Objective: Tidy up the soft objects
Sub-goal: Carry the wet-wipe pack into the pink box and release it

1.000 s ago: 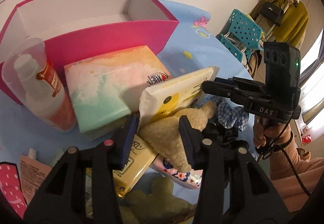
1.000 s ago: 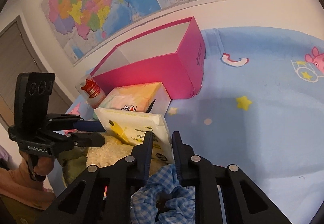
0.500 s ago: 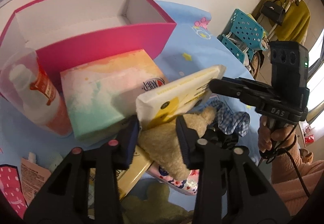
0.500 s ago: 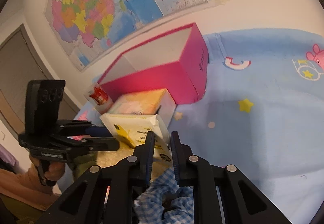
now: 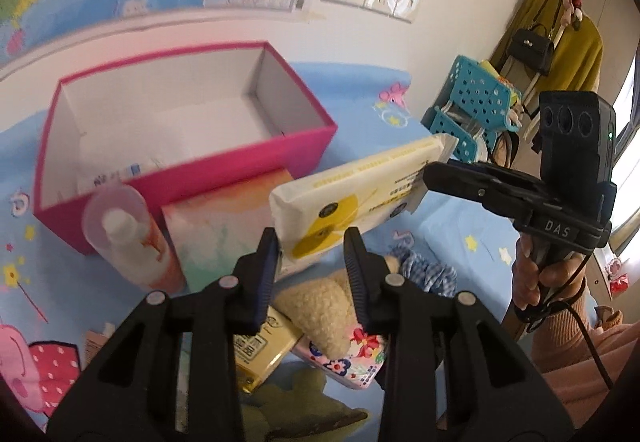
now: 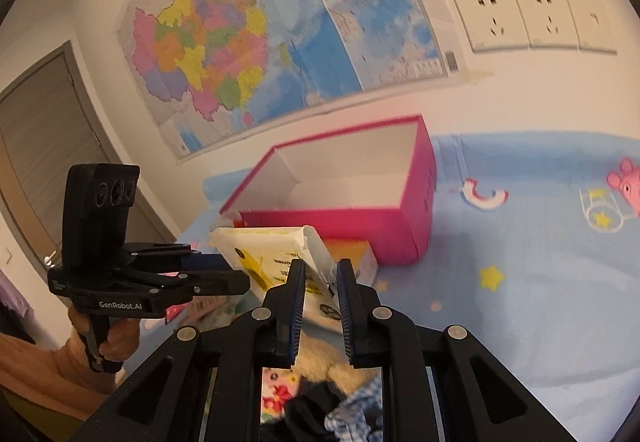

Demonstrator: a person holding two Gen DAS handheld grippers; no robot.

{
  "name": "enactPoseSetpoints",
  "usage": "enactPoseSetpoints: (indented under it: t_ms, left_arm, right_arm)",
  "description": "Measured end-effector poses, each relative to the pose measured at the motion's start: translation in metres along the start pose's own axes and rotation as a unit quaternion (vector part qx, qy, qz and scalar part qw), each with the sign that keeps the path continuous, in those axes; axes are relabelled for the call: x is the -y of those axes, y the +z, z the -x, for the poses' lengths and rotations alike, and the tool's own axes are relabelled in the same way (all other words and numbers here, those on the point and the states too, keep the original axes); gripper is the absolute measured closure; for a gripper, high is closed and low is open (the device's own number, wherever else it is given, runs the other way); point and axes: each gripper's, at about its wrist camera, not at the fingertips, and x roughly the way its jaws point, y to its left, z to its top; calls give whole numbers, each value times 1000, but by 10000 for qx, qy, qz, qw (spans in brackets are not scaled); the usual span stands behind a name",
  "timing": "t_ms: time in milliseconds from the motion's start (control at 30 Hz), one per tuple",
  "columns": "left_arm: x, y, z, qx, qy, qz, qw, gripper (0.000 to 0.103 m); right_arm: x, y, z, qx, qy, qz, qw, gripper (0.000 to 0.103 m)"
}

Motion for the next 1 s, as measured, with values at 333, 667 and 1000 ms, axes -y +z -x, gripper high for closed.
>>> enactPoseSetpoints:
  t_ms: [333, 667, 1000]
  left_arm:
    - [-10, 37, 18, 344, 278, -24, 9990, 67]
    - [-40, 75, -1, 193, 385, 221, 9988, 67]
    - [-71, 93, -42, -292, 435, 686, 9963, 67]
  right_arm:
    - [-9, 34, -10, 153, 34, 179, 9997, 87]
    - [4, 71, -44, 47, -45, 116, 9999, 87]
    - [30, 84, -94, -534, -308, -213, 9979, 86]
